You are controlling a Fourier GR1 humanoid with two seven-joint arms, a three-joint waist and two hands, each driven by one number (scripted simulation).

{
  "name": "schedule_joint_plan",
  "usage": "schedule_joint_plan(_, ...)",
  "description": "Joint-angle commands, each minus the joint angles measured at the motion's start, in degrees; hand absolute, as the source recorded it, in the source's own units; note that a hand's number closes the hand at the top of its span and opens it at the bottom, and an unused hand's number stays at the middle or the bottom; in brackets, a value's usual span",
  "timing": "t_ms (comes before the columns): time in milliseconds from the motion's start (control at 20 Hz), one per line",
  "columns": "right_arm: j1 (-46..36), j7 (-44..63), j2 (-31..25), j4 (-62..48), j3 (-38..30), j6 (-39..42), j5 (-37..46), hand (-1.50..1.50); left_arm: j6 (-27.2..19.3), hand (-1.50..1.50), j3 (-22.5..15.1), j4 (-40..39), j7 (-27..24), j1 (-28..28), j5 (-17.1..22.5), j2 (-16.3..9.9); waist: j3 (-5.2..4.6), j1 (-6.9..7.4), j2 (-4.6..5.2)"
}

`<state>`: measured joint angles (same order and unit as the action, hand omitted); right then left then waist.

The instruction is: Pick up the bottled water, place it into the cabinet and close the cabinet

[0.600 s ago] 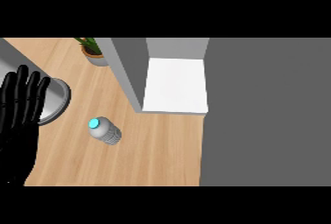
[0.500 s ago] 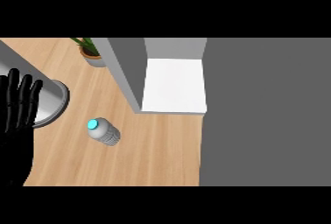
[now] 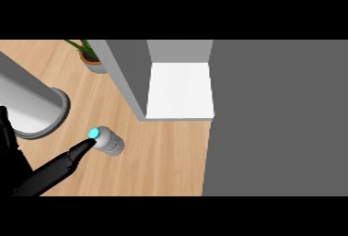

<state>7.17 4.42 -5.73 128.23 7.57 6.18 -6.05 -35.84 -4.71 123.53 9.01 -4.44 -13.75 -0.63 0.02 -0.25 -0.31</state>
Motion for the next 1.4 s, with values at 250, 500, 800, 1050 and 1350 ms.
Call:
schedule_joint_plan(250, 6.8, 10.3, 0.3, 15.2, 7.9, -1.0, 0.3, -1.5, -18.7, -1.5, -19.6, 7.5, 18.1, -1.2, -24.2, 0.6, 0.11, -0.09, 0.09)
schedule_joint_plan(500, 9.6, 11.0, 1.7, 17.7, 14.7, -2.9, 7.0, -1.5, -21.8, -1.5, -27.2, 8.9, 30.1, -0.6, -37.8, 0.6, 0.14, -0.14, 0.01)
schedule_joint_plan(800, 12.2, 12.4, 1.5, 20.8, 19.9, -5.4, 10.3, -1.5, -18.7, -1.5, -28.6, 13.0, 38.4, -1.5, -45.4, 0.6, 0.1, -0.09, -0.07)
schedule_joint_plan(1050, 6.0, 15.0, 2.7, 18.2, 20.0, -8.7, 12.2, -1.5, -15.3, -1.5, -29.7, 17.1, 41.5, -4.6, -48.4, 0.6, 0.02, 0.56, -0.02)
schedule_joint_plan(1350, 5.2, 17.0, 1.8, 19.8, 23.8, -11.3, 15.1, -1.5, -11.5, -1.5, -24.3, 16.2, 43.1, -1.9, -44.8, 0.0, -0.06, 0.2, 0.12)
